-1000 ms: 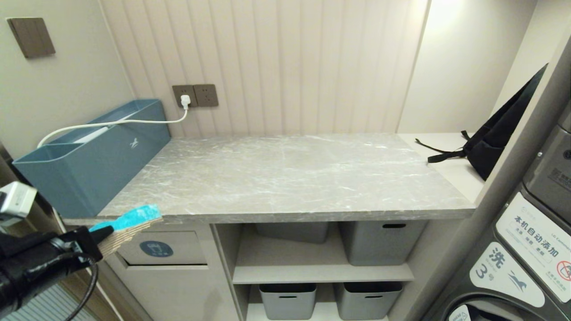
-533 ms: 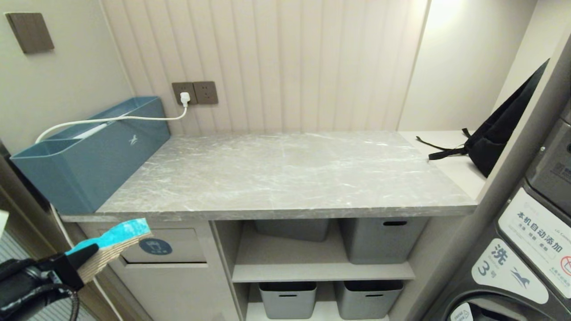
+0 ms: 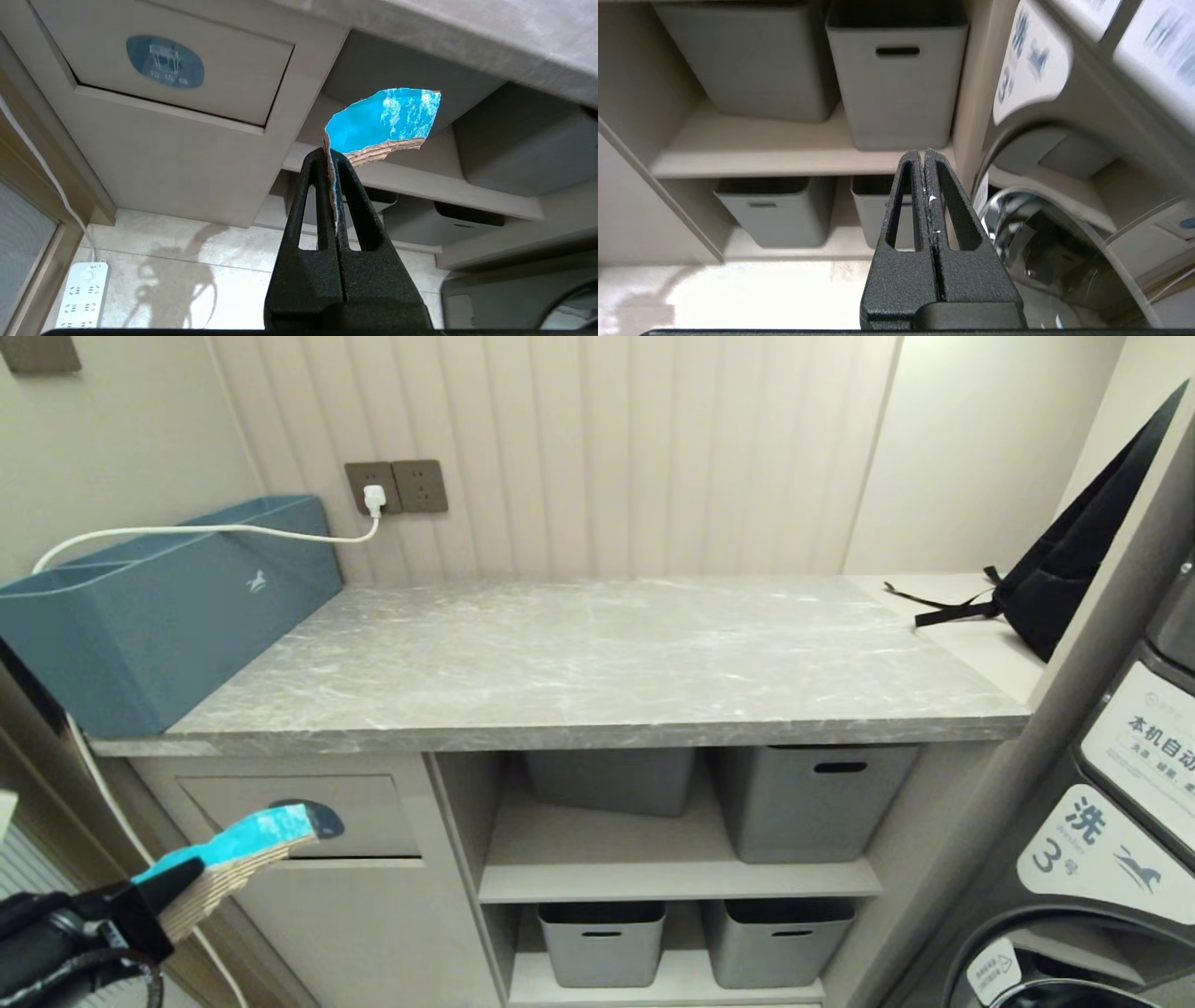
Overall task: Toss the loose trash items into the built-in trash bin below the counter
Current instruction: Put the garbage in the trash can
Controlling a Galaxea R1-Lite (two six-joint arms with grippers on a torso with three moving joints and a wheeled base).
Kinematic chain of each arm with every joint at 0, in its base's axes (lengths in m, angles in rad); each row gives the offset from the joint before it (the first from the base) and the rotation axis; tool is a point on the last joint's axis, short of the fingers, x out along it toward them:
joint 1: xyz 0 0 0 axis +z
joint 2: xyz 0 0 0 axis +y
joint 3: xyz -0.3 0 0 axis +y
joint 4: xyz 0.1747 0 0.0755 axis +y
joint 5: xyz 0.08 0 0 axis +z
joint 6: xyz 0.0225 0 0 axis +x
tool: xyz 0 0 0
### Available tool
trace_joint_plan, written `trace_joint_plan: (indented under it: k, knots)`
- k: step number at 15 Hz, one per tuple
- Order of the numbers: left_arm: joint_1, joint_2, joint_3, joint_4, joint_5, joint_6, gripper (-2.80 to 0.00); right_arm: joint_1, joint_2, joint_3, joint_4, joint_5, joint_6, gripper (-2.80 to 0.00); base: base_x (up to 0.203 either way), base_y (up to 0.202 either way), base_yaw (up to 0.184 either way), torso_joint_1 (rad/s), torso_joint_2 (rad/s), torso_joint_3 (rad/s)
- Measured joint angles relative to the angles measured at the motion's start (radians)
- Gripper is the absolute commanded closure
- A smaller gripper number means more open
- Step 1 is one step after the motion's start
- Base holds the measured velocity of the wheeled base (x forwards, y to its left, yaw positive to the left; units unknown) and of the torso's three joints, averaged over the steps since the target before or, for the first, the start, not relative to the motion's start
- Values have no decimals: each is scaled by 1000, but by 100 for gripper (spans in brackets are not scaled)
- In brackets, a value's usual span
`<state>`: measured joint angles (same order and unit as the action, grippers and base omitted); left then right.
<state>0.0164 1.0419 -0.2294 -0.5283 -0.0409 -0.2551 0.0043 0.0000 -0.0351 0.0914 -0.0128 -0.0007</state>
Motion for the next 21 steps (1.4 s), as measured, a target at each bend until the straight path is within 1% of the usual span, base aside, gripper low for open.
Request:
trace_joint_plan:
  k: [3,5,8,10,13,18,21]
  knots:
    - [-1,3,0,-1,0,10,0,0,0,0,1,36,-114,0,0,0,0,-216,506,286]
    - [-2,3,0,-1,-1,38,0,0,0,-1,1,42,-120,0,0,0,0,-203,485,275]
    - [-1,11,-7,-3,-1,44,0,0,0,-2,2,41,-112,0,0,0,0,-191,476,286]
    - [0,39,-19,-39,-1,45,0,0,0,-2,1,41,-110,0,0,0,0,-180,473,283]
    - [33,139,-54,-152,0,48,0,0,0,-2,1,40,-107,0,0,0,0,-170,467,294]
    - [140,411,-110,-422,-3,48,0,0,0,-2,1,38,-99,0,0,0,0,-138,454,310]
    - [179,582,-205,-532,-35,48,0,0,0,0,1,37,-91,0,0,0,0,-53,235,149]
